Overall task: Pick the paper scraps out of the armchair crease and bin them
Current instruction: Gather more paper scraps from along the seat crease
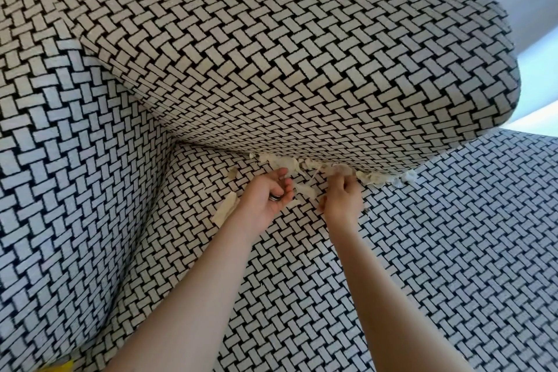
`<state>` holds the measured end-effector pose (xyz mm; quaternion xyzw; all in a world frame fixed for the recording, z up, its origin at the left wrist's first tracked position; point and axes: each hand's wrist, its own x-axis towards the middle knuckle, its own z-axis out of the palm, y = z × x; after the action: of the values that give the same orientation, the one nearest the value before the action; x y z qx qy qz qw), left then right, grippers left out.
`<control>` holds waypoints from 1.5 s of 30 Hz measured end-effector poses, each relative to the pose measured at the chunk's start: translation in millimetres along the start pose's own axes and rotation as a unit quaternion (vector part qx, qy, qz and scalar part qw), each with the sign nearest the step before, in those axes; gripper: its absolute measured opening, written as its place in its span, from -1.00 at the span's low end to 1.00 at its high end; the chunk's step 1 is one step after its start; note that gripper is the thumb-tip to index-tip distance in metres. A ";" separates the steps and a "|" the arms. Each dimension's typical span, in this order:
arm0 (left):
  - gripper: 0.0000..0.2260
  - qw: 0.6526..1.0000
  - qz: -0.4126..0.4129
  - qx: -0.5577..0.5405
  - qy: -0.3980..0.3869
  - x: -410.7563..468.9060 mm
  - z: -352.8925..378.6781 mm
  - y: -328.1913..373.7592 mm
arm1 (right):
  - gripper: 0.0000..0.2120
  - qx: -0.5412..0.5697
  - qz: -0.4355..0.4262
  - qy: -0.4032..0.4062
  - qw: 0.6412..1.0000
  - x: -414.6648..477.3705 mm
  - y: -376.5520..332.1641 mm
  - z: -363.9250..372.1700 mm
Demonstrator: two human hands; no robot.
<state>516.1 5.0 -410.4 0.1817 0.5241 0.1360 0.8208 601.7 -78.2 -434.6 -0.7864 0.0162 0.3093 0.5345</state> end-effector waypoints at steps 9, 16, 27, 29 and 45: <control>-0.80 0.972 0.067 -0.226 -0.009 -48.7 -14.7 -15.9 | -0.79 0.365 0.208 -0.172 0.891 -54.9 1.0 19.6; -0.77 0.961 0.167 -0.216 0.045 -81.3 -28.2 -30.7 | -0.67 0.396 0.213 -0.246 0.858 -109.2 -2.3 37.5; -0.74 0.945 0.262 -0.167 0.102 -130.9 -78.8 -32.6 | -0.69 0.371 0.266 -0.291 0.841 -172.1 10.5 67.3; -0.76 0.936 0.262 -0.205 0.116 -138.4 -92.7 -30.2 | -0.68 0.355 0.280 -0.295 0.842 -184.0 9.2 71.9; -0.77 0.800 0.285 -0.180 0.496 -187.0 -217.6 -45.3 | -0.72 0.138 0.361 -0.373 0.843 -257.5 41.0 98.6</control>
<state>242.3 -79.1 -362.3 0.0799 0.7503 0.5275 0.3905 332.8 -90.5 -362.3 -0.4684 0.1406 0.7452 0.4534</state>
